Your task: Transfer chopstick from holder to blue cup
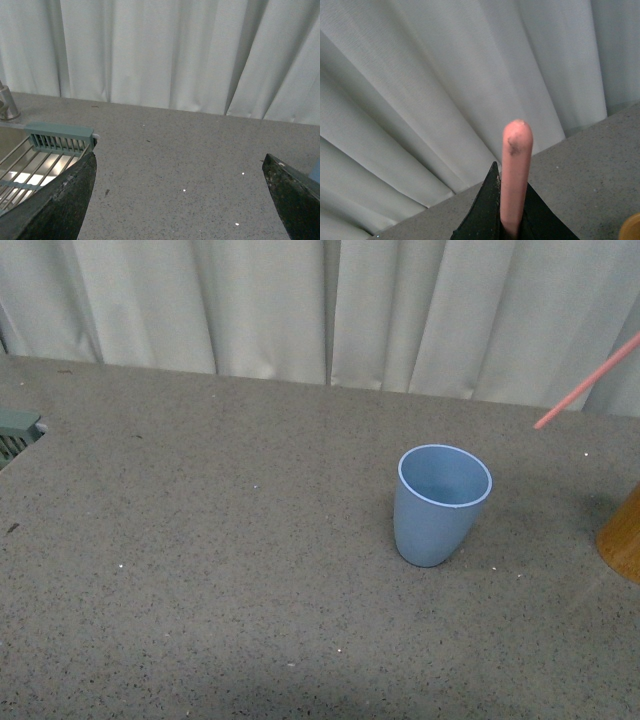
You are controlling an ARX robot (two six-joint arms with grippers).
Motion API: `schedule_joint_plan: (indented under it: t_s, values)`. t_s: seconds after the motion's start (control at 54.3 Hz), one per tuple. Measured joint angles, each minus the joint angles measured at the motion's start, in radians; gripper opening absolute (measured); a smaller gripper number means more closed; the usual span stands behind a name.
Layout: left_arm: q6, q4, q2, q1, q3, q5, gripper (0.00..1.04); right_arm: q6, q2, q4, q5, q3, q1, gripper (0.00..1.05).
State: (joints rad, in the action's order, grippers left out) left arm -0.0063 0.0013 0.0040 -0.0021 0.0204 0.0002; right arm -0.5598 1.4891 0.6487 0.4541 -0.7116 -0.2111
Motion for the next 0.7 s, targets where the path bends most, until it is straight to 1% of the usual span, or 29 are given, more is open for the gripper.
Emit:
schedule_joint_plan:
  t_s: [0.295,0.7]
  values:
    - [0.000,0.000,0.000,0.000,0.000,0.000,0.98,0.003,0.138,0.027,0.036,-0.081,-0.080,0.02]
    - [0.000,0.000,0.000,0.000,0.000,0.000,0.98,0.002,0.220,0.032,0.063,-0.115,-0.127,0.02]
